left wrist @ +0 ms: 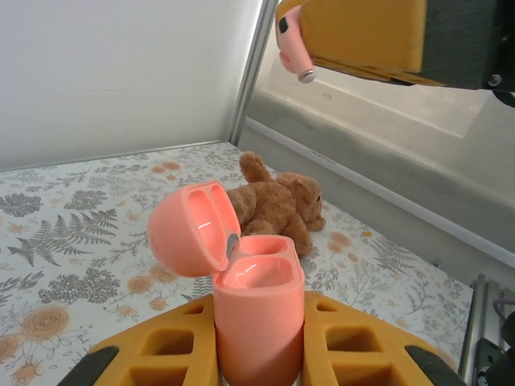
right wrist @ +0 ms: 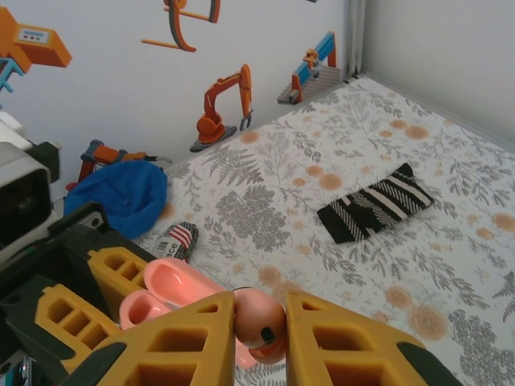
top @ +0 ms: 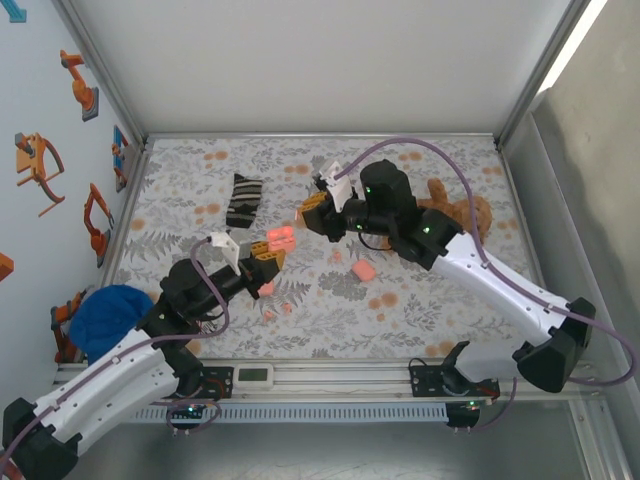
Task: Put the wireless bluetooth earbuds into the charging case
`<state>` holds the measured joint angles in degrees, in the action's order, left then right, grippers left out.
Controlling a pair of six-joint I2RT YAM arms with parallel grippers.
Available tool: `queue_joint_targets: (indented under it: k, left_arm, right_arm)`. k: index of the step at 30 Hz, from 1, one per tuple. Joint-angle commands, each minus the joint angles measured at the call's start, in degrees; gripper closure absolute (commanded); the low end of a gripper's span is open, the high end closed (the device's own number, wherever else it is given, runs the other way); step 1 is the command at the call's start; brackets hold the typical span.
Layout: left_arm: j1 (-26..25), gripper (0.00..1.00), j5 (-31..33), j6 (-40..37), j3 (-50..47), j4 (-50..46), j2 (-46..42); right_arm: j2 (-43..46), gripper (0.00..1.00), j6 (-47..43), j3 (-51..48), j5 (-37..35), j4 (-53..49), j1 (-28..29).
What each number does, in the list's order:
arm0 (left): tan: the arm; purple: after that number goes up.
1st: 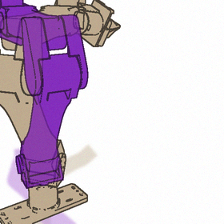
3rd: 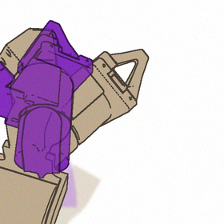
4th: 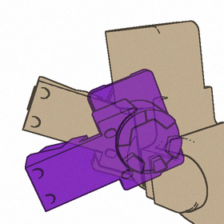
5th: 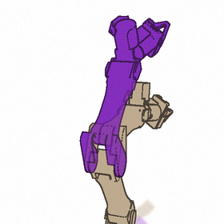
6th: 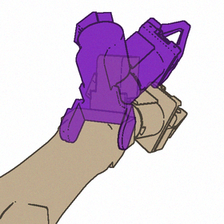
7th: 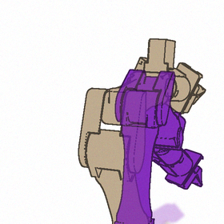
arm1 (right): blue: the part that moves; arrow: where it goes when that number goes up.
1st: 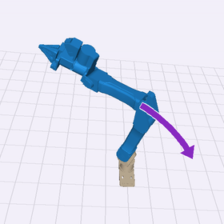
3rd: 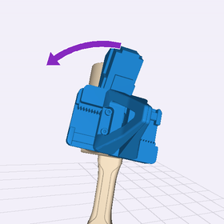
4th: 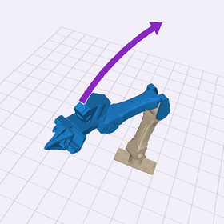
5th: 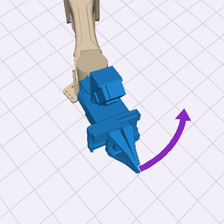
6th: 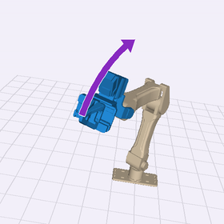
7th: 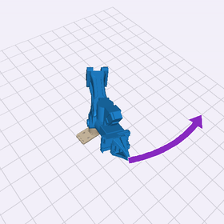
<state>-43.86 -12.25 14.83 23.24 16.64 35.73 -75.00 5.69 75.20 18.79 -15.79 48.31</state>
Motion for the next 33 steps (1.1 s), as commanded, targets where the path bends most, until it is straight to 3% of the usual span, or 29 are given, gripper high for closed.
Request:
queue_joint_targets:
  k: [1, 13, 33]
  left_arm:
    - [-0.18, 1.00, -2.41, 0.41, 2.19, 4.46, 1.25]
    - [-0.21, 1.00, -4.50, -0.06, 1.77, 8.59, 2.46]
    - [-0.22, 1.00, -4.56, -0.54, 1.83, 7.76, 1.43]
  right_arm:
    - [1.86, 0.80, -1.63, -1.95, -0.45, 5.77, 1.81]
    - [1.49, 0.80, -3.76, -3.99, -3.99, 6.84, 5.69]
    - [-2.00, 0.80, -4.10, -3.13, -5.28, 6.04, 7.83]
